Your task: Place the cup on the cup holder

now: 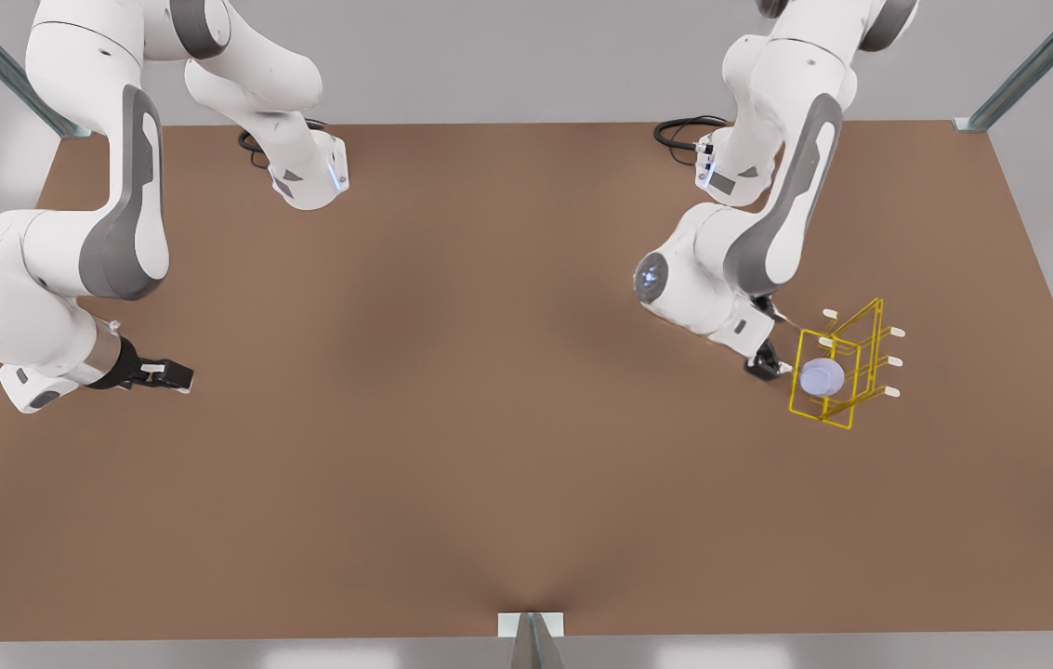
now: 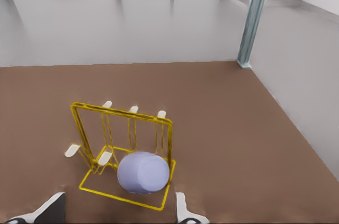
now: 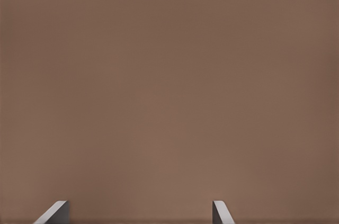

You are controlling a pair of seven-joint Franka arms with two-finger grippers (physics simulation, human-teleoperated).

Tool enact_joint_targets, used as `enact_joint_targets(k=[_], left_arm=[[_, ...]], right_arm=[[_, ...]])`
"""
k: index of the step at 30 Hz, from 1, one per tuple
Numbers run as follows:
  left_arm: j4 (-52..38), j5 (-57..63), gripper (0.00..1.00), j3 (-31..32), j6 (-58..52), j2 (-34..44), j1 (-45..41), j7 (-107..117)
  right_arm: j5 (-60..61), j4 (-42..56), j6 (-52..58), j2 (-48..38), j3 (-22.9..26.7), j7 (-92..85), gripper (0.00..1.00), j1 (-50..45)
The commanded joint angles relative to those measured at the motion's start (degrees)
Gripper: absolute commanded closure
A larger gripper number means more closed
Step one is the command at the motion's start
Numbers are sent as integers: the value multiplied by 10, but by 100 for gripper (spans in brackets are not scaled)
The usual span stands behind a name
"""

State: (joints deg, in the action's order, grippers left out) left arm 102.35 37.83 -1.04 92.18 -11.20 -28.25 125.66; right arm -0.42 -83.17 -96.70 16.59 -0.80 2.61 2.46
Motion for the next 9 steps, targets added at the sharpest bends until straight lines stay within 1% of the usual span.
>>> enact_joint_targets(k=[1, 2, 3, 4, 6, 7, 8, 9], left_arm=[[-53, -363, 0, -52, -10, 52, 40, -742], [-57, -483, 0, -154, -45, 65, 44, -1008], [-60, -497, 0, -216, -46, 59, 46, -1243], [-65, -497, 0, -225, -46, 51, 47, -1311], [-207, -527, 0, -210, -100, -22, 38, -1299], [-210, -521, 0, -187, -91, -24, 35, -1301], [-240, -514, 0, -171, -90, -65, 32, -1299], [-244, -515, 0, -171, -84, -80, 33, -1300]], right_arm=[[0, 0, 0, -1, 0, 1, 0, 0], [0, 1, 0, -2, 0, 4, 0, 0], [0, 1, 0, -2, -1, 5, 0, 0], [1, 6, 0, -2, -1, 4, 0, 0], [2, 8, 0, -2, -1, 6, 0, -1], [2, 9, 0, -2, -1, 5, 0, 0], [0, 8, 0, -3, -1, 5, 0, -1], [1, 8, 0, -3, -1, 5, 0, 0]])
